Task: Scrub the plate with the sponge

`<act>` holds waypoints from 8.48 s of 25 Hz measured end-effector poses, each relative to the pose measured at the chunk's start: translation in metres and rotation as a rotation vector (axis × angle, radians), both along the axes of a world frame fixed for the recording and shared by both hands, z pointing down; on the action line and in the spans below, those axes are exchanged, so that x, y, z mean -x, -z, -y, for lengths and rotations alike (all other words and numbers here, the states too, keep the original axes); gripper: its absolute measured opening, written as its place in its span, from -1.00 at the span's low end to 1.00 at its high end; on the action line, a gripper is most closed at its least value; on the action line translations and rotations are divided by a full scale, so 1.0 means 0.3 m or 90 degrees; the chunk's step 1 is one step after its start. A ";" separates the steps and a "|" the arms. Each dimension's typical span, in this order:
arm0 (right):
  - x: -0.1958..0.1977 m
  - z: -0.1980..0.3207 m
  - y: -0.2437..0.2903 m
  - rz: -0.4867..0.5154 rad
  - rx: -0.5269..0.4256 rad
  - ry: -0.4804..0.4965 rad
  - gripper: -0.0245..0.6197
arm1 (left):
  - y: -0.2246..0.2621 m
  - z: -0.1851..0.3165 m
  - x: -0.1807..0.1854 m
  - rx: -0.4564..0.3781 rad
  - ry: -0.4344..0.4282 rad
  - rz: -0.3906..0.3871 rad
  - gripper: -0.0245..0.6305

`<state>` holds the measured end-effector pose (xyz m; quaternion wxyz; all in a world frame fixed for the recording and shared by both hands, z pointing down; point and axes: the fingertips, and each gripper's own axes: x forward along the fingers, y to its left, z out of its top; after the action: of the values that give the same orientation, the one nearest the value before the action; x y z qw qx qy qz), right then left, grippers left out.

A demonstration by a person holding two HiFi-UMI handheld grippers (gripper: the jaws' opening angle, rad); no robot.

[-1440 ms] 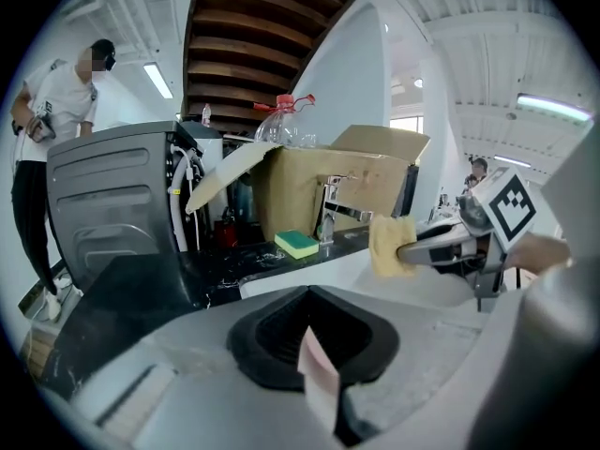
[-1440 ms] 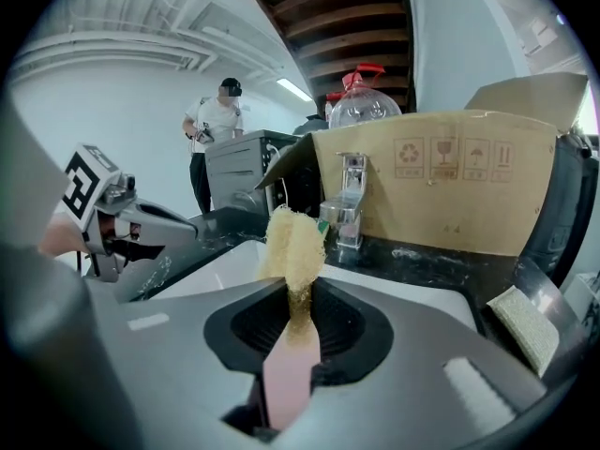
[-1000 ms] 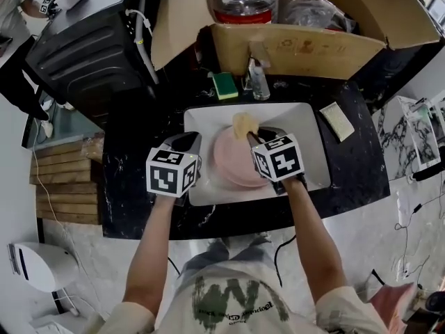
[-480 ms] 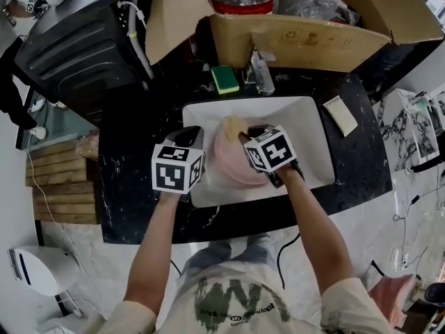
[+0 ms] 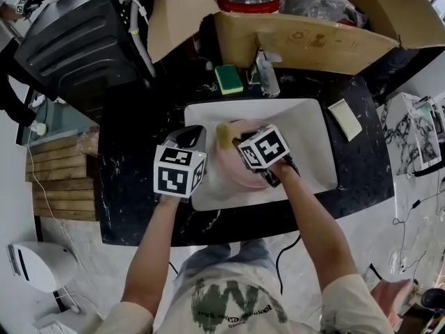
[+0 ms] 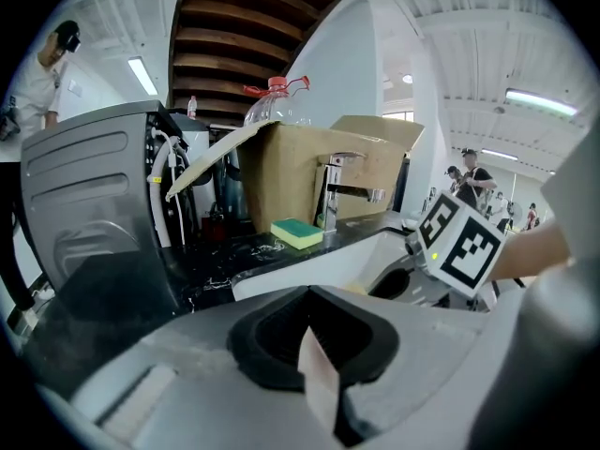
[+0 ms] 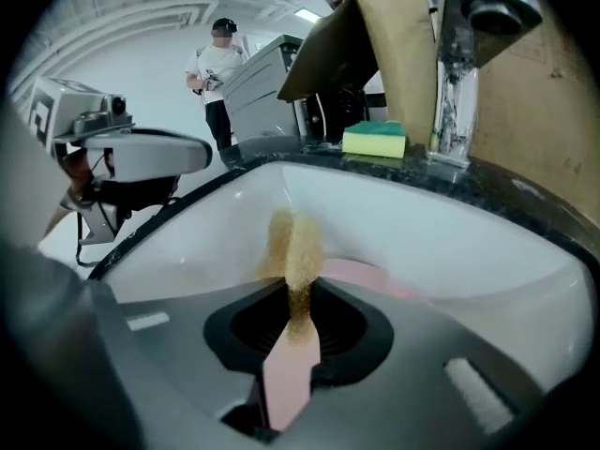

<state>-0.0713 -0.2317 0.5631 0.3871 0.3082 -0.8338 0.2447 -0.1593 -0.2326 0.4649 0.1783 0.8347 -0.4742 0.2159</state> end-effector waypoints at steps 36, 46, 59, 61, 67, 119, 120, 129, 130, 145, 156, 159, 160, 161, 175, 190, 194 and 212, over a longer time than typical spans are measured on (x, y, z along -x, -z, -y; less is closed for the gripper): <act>0.010 0.060 -0.193 0.055 0.114 -0.136 -0.72 | -0.015 0.026 -0.015 0.002 0.024 0.044 -0.91; -0.041 0.103 -0.206 0.057 0.110 -0.207 -0.72 | -0.019 0.027 -0.016 0.004 0.019 0.045 -0.91; -0.133 0.131 -0.213 0.023 0.095 -0.266 -0.72 | -0.021 0.022 -0.024 0.005 0.014 0.049 -0.91; -0.144 0.132 -0.215 0.018 0.095 -0.275 -0.72 | -0.022 0.020 -0.024 0.005 0.013 0.049 -0.91; -0.174 0.141 -0.210 0.013 0.087 -0.300 -0.72 | -0.022 0.020 -0.022 0.005 0.013 0.049 -0.91; -0.477 0.011 -0.178 -0.120 0.119 -0.432 -0.72 | -0.006 0.019 -0.077 -0.013 -0.064 0.024 -0.91; -0.474 0.010 -0.174 -0.116 0.117 -0.431 -0.72 | -0.006 0.018 -0.078 -0.012 -0.064 0.025 -0.91; -0.381 0.028 -0.105 -0.055 0.095 -0.371 -0.73 | -0.008 0.015 -0.073 -0.013 -0.059 0.025 -0.91; -0.367 0.029 -0.097 -0.049 0.093 -0.361 -0.73 | -0.007 0.014 -0.072 -0.013 -0.058 0.026 -0.91; -0.109 -0.003 -0.019 0.006 0.149 -0.162 -0.73 | -0.009 0.005 -0.043 -0.012 -0.040 0.028 -0.91; 0.018 -0.088 -0.092 0.016 0.229 -0.083 -0.73 | -0.010 0.005 -0.029 -0.011 -0.032 0.030 -0.91; 0.022 -0.097 -0.131 -0.012 0.238 -0.076 -0.73 | -0.010 0.005 -0.029 -0.012 -0.032 0.030 -0.91; 0.021 -0.099 -0.142 -0.022 0.239 -0.074 -0.73 | -0.010 0.004 -0.029 -0.012 -0.032 0.030 -0.91; 0.019 -0.099 -0.152 -0.030 0.240 -0.074 -0.73 | -0.011 0.004 -0.029 -0.012 -0.032 0.031 -0.91; -0.014 -0.100 -0.186 -0.080 0.238 -0.063 -0.72 | -0.012 0.010 -0.026 -0.012 -0.029 0.035 -0.91; -0.116 -0.094 -0.187 -0.108 0.233 -0.078 -0.72 | -0.012 0.008 -0.039 -0.011 -0.028 0.037 -0.91; -0.148 -0.091 -0.188 -0.112 0.232 -0.085 -0.72 | -0.014 0.008 -0.043 -0.011 -0.026 0.038 -0.91; -0.297 -0.083 -0.187 -0.158 0.223 -0.099 -0.72 | -0.005 0.004 -0.070 -0.012 -0.023 0.037 -0.91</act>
<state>0.0179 -0.2069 0.6193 0.5143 0.3271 -0.6983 0.3753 -0.1384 -0.2339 0.4663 0.1522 0.8381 -0.4662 0.2389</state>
